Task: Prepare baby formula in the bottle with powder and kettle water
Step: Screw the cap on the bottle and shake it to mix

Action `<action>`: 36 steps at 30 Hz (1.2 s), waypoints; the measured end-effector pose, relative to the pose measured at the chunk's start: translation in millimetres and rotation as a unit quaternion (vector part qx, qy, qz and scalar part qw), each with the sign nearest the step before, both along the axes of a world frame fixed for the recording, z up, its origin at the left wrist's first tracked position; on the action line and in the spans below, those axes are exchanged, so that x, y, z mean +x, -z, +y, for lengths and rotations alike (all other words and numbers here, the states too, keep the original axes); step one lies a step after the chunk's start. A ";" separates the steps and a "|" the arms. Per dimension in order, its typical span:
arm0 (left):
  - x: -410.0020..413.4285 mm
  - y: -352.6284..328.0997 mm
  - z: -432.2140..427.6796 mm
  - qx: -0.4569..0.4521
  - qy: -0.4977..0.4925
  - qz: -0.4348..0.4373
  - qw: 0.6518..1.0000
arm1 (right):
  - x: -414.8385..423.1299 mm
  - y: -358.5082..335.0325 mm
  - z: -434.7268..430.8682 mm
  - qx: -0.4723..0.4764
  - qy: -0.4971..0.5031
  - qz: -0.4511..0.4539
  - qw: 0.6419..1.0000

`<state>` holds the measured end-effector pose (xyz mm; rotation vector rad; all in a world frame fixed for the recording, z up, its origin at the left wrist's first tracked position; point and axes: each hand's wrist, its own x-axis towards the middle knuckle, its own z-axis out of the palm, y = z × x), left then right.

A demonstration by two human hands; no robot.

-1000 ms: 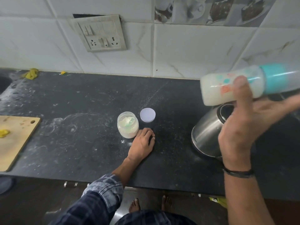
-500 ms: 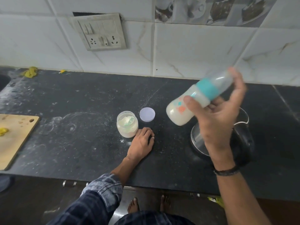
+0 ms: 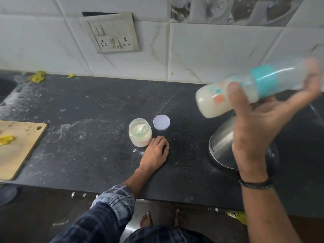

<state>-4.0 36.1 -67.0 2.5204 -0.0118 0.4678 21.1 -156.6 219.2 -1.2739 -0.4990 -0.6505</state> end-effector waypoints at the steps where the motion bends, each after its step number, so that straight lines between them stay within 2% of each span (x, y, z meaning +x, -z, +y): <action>1: 0.0 0.3 0.0 0.001 -0.001 0.000 1.000 | 2.5 -1.3 0.8 0.015 0.025 -0.031 0.999; 3: 1.0 1.1 0.6 0.002 -0.001 0.000 1.000 | 8.5 12.7 2.6 -0.005 0.036 -0.010 0.999; 4: 0.6 1.3 0.5 0.001 0.000 0.002 1.000 | 10.7 21.4 4.0 -0.036 -0.009 0.051 0.998; 6: 0.2 0.2 0.0 0.005 0.000 0.002 1.000 | 19.4 47.1 4.3 -0.142 -0.108 0.159 0.971; 7: 0.4 -0.3 0.2 0.007 0.001 0.003 1.000 | 24.9 66.0 3.0 -0.203 -0.103 0.180 0.957; 11: 0.3 -0.2 0.4 0.009 -0.005 0.008 1.000 | 40.9 114.5 3.1 -0.333 -0.076 0.206 0.917; 16: -0.2 -1.1 -0.5 0.008 -0.006 0.004 1.000 | 49.5 157.6 10.8 -0.471 -0.099 0.233 0.845; 20: -0.4 -2.1 -1.0 0.001 -0.005 0.003 1.000 | 49.6 183.4 13.0 -0.500 -0.110 0.233 0.826; 36: -0.7 -4.0 -2.0 0.002 -0.015 0.016 1.000 | 53.8 215.8 8.1 -0.443 -0.141 0.254 0.848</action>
